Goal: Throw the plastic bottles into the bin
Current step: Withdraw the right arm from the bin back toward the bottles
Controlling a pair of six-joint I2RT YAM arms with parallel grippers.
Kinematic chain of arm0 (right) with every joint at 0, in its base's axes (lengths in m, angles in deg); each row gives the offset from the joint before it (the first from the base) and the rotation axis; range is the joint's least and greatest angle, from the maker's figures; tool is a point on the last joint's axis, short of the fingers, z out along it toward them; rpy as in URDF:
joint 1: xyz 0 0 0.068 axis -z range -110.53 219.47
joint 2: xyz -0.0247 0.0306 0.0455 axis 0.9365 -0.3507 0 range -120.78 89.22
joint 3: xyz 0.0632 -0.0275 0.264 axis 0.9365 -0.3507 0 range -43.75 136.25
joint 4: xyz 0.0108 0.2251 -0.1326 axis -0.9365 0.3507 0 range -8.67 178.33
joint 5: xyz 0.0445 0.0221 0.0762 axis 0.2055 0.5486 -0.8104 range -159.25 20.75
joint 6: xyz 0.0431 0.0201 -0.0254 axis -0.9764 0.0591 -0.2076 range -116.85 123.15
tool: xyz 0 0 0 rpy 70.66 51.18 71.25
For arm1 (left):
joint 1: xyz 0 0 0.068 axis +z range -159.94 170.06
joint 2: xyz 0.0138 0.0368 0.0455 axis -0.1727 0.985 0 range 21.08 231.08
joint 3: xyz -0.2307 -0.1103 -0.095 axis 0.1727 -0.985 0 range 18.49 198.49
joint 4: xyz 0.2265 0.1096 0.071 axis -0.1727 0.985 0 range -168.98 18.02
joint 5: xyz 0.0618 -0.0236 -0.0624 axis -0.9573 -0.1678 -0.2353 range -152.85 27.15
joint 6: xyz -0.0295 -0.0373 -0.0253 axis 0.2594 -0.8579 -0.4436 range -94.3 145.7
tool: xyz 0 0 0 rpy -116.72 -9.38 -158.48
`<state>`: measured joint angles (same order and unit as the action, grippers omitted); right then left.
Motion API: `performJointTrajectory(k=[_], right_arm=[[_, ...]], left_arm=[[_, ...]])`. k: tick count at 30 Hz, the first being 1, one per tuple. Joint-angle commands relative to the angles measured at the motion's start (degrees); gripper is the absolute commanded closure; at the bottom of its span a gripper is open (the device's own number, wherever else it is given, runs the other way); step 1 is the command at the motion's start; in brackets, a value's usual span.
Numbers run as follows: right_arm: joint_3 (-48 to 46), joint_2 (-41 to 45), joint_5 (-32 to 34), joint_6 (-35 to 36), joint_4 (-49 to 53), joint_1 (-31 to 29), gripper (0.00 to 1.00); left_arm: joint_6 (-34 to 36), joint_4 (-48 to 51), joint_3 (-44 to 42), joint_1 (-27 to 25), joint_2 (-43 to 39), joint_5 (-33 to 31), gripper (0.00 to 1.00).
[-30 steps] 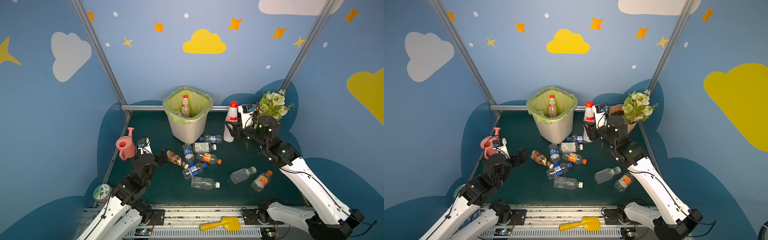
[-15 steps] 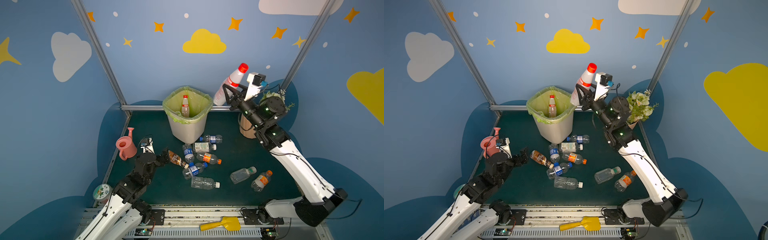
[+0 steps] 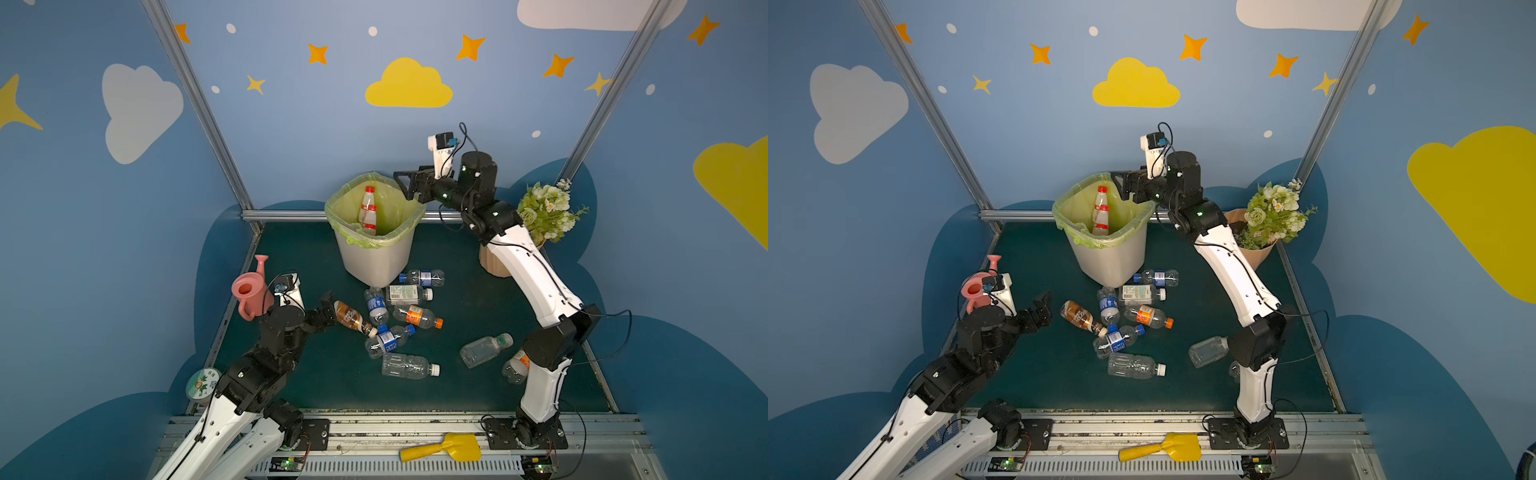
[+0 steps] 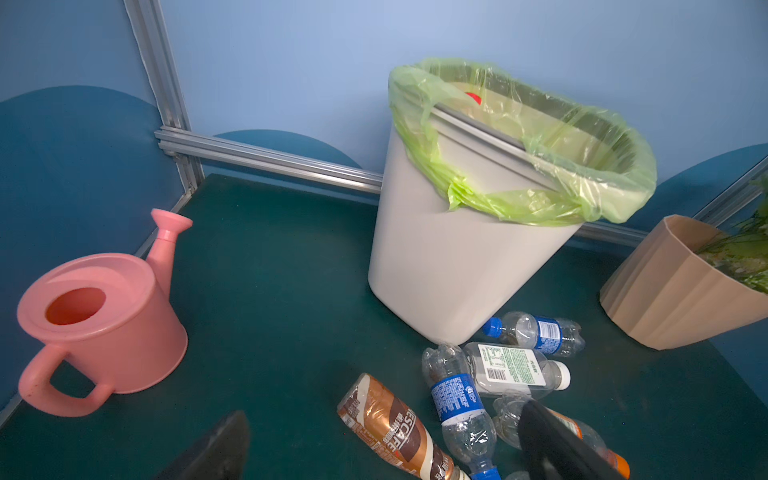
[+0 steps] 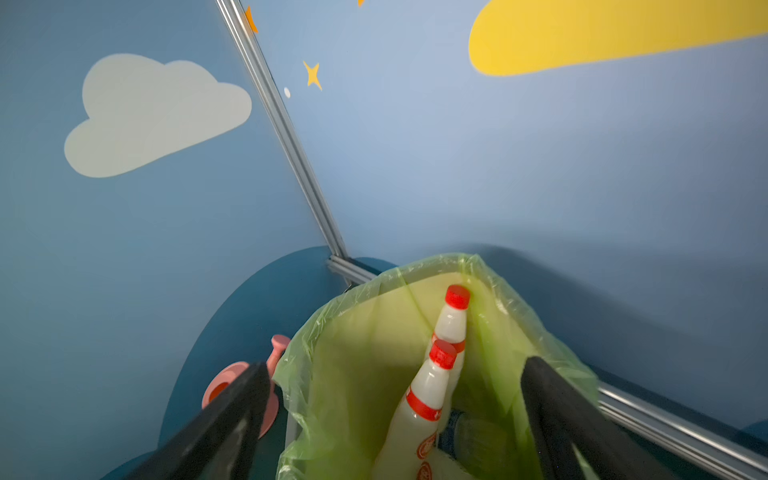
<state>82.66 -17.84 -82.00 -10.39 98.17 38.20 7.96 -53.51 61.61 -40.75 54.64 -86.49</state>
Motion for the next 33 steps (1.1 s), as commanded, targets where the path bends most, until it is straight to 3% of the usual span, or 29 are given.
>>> performJointTrajectory(k=[1, 8, 15, 24, 33], right_arm=[[-1.72, 11.31, 4.14, 4.16, 1.22, 0.86, 0.08], [-27.78, 29.40, 14.90, 4.29, -1.83, 3.58, 0.07], [-51.08, 42.18, 23.76, -7.37, 7.72, 9.75, 0.06], [-71.71, 53.57, 20.91, -29.16, 19.01, 18.42, 0.06], [-78.82, 56.06, 16.80, -39.55, 27.80, 18.24, 0.05]], left_arm=[[-0.82, 1.34, -0.10, 0.13, -1.52, -1.10, 0.00], [-1.24, 1.14, -0.15, 0.21, -1.45, -1.34, 0.00], [-1.48, -1.10, -1.38, 0.09, -0.61, -0.73, 0.00], [0.99, -2.46, -1.98, -0.04, 0.17, 0.07, 0.00], [3.82, -5.65, -2.13, -0.99, 4.38, 1.76, 0.00]])
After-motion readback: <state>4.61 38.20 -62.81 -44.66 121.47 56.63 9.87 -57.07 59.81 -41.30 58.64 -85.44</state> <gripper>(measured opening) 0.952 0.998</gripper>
